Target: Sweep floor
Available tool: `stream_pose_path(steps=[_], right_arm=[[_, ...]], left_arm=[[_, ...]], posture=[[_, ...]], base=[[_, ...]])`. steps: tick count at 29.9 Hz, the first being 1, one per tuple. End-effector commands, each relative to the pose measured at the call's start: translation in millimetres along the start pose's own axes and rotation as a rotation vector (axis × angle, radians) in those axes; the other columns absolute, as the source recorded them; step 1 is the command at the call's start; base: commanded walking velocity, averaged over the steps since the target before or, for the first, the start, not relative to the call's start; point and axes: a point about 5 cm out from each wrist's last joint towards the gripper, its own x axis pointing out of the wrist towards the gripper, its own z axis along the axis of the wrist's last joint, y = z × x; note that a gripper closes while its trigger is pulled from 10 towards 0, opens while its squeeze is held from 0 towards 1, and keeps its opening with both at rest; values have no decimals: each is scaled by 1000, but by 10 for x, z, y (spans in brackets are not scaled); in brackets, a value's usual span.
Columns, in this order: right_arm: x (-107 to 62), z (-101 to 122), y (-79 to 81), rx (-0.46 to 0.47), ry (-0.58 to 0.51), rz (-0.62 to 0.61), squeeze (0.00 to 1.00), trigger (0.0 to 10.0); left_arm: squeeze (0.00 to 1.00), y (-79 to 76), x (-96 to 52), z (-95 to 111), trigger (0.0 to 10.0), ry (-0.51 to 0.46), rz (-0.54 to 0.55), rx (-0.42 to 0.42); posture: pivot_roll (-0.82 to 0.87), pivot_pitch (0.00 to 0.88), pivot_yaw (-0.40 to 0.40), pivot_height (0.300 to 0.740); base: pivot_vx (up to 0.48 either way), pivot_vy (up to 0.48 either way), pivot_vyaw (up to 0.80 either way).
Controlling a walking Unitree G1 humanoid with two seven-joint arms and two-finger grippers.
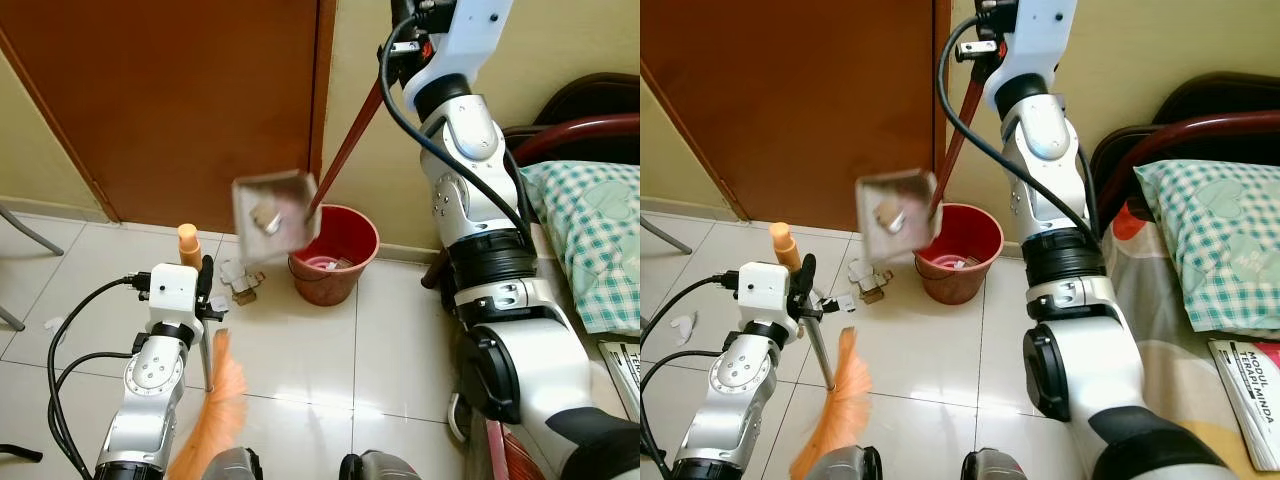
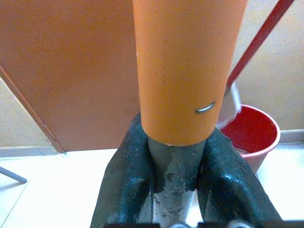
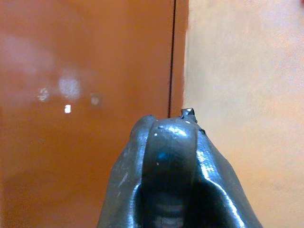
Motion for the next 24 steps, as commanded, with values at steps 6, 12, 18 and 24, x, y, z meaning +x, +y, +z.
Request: stream_pose_path(steps=[6,12,18,24], right_arm=[[89,321,87,-221,-192,72,0,10000],[-54,177,277,-409,-224,201,0,10000],[-224,-42,481,-548,-225,357,0,10000],[-244,72,551,-537,-307,363,0,10000]], left_arm=[[0,-19,-4,-91,10000,49,-5,0],[0,-36,4,-93,10000,51,-10,3],[0,-38,24,-95,10000,52,-14,6],[0,-47,49,-85,10000,48,-16,7]], posture=[[-6,65,-61,740],[-4,63,-62,740],[-3,57,-61,740],[-4,51,-60,740]], base=[[0,0,0],[0,0,0],[0,0,0],[0,0,0]])
